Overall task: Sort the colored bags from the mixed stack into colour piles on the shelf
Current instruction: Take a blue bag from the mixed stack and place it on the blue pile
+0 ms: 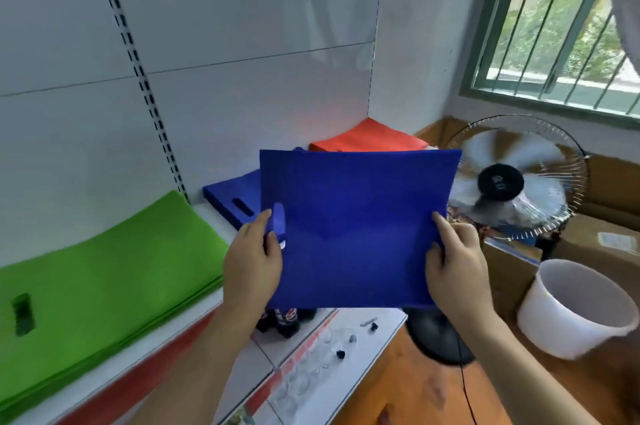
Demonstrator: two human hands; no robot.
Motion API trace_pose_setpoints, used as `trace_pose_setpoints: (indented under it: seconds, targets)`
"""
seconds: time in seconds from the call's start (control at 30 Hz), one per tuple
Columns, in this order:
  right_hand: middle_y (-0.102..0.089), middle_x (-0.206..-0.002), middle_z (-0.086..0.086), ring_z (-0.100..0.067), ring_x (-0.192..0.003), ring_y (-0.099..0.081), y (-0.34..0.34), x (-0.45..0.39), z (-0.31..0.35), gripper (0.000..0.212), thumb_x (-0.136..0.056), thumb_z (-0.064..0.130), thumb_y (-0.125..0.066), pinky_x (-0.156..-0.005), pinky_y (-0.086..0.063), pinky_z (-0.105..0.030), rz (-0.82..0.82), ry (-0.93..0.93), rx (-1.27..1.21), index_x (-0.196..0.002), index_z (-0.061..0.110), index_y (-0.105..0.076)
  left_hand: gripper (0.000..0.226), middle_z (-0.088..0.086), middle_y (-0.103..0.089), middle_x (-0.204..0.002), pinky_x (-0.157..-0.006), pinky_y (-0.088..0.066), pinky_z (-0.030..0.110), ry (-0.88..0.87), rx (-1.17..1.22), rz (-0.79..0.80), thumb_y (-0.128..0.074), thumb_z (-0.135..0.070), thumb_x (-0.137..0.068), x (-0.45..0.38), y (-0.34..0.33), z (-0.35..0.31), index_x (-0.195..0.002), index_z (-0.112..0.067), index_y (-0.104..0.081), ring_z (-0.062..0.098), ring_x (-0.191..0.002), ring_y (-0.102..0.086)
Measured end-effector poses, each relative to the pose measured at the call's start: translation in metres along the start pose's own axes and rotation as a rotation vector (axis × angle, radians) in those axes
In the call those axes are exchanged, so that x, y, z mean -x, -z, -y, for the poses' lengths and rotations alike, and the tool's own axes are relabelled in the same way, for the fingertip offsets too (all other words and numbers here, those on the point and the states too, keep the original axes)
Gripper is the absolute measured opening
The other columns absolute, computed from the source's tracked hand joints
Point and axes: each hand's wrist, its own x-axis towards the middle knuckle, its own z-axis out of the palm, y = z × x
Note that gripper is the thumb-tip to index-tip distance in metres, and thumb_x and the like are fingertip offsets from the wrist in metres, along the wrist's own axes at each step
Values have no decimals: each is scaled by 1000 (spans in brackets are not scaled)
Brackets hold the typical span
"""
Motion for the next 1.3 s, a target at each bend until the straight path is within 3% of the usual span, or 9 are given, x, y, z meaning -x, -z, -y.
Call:
trace_pose_setpoints:
  seconds: [0.13, 0.27, 0.43, 0.6, 0.83, 0.97, 1.13, 1.3]
  targets:
    - [-52, -129, -4, -28, -114, -55, -47, -63, 0, 53, -100, 5, -57, -97, -48, -40, 31, 66, -57, -152, 14, -52, 44, 6, -63, -135, -94, -50, 41, 67, -75, -82, -53, -17, -106, -36, -8, 13, -150, -13, -53, 27, -117, -61]
    - [-53, -127, -2, -25, -107, -55, -86, -114, 9, 52, -100, 7, -57, -89, -46, -37, 79, 116, -44, -150, 18, -55, 42, 9, -64, -131, -93, -53, 47, 145, -92, -124, -54, -13, -105, -67, -20, 29, -146, -9, -57, 29, -114, -63]
    - [-55, -132, -1, -21, -110, -56, -131, -168, 18, 50, -101, 5, -53, -91, -44, -33, 165, 175, -95, -150, 17, -56, 40, 7, -64, -132, -92, -53, 40, 249, -196, -139, -54, -17, -105, -89, -31, 50, -144, -11, -58, 26, -115, -64]
    - [-54, -134, -4, -29, -114, -58, -176, -202, 29, 50, -101, 2, -50, -95, -53, -47, 314, 253, -121, -150, 12, -57, 38, 13, -66, -128, -93, -52, 43, 339, -345, -137, -58, -16, -102, -99, -38, 65, -139, -7, -63, 31, -112, -64]
    - [-55, -130, -10, -35, -114, -57, -231, -247, 20, 48, -101, 2, -50, -91, -54, -51, 482, 359, -38, -148, 4, -56, 40, 11, -62, -129, -97, -50, 40, 486, -480, -146, -55, -14, -102, -107, -52, 62, -142, -6, -60, 29, -115, -61]
    - [-56, -133, -12, -37, -121, -52, -246, -260, 20, 47, -105, 23, -54, -99, -51, -52, 592, 457, 15, -147, 4, -56, 41, 9, -60, -129, -98, -49, 39, 553, -573, -144, -52, -25, -106, -110, -57, 54, -141, -7, -60, 27, -115, -59]
    - [-49, -146, -12, -37, -130, -48, -249, -259, 12, 72, -100, 62, -50, -106, -48, -46, 703, 553, 173, -150, 11, -48, 77, 9, -47, -152, -109, -47, 42, 655, -635, -45, -47, -65, -100, -109, -70, 42, -154, -11, -45, 29, -134, -51]
    - [-48, -150, -9, -35, -134, -46, -251, -263, 14, 68, -98, 65, -48, -107, -47, -43, 751, 582, 196, -141, 11, -49, 73, 9, -51, -144, -100, -51, 43, 682, -729, 14, -47, -67, -98, -113, -74, 36, -149, -13, -46, 28, -124, -56]
